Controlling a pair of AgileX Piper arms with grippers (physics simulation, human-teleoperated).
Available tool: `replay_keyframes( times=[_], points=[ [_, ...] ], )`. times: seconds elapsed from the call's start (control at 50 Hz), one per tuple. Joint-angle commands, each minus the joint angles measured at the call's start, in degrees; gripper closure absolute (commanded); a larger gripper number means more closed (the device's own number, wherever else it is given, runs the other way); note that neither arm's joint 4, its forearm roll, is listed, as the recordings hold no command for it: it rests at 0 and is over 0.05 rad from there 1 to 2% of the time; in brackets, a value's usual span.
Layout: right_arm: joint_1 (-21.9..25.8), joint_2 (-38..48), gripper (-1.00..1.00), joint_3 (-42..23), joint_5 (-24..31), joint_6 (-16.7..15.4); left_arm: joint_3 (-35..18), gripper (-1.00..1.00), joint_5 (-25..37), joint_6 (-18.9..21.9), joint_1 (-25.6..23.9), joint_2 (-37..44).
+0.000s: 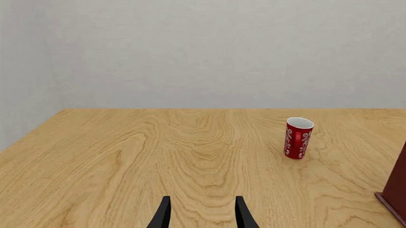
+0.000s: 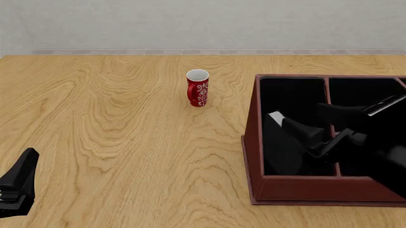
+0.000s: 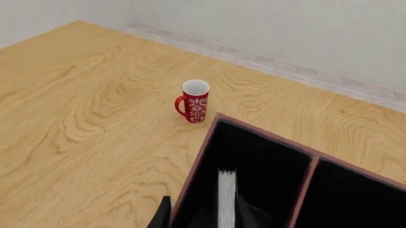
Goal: Pick up the book and place it in the left compartment of the caddy.
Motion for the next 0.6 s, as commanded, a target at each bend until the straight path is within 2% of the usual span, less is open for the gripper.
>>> replay_keyframes(
  times=[0.02,0.32,0.38,0.4,0.44,0.48,0.5,0.58,0.6],
  points=[
    [0.98,-2.66,-1.00,-1.86,3.11,-0.44,0.00,-1.00,0.00,0.00,0.00,0.00],
    [2.45,-4.29,-1.00,-4.11,5.83,-1.60,0.00,-1.00,0.00,0.00,0.00,0.00],
    [4.02,-4.98,-1.00,-4.32,5.34,-1.71,0.00,-1.00,0.00,0.00,0.00,0.00],
    [5.71,-3.93,-1.00,-4.79,4.94,-0.83,0.00,-1.00,0.00,0.00,0.00,0.00],
    [5.20,-5.23,-1.00,-4.81,5.49,-1.37,0.00,-1.00,0.00,0.00,0.00,0.00],
    [6.75,-5.02,-1.00,-5.68,5.60,0.71,0.00,-1.00,0.00,0.00,0.00,0.00],
    [8.56,-5.51,-1.00,-6.21,5.15,0.38,0.00,-1.00,0.00,0.00,0.00,0.00],
    [8.46,-7.13,-1.00,-6.57,6.02,1.46,0.00,-1.00,0.00,0.00,0.00,0.00],
    [8.65,-7.48,-1.00,-6.70,6.20,0.93,0.00,-1.00,0.00,0.00,0.00,0.00]
  ],
)
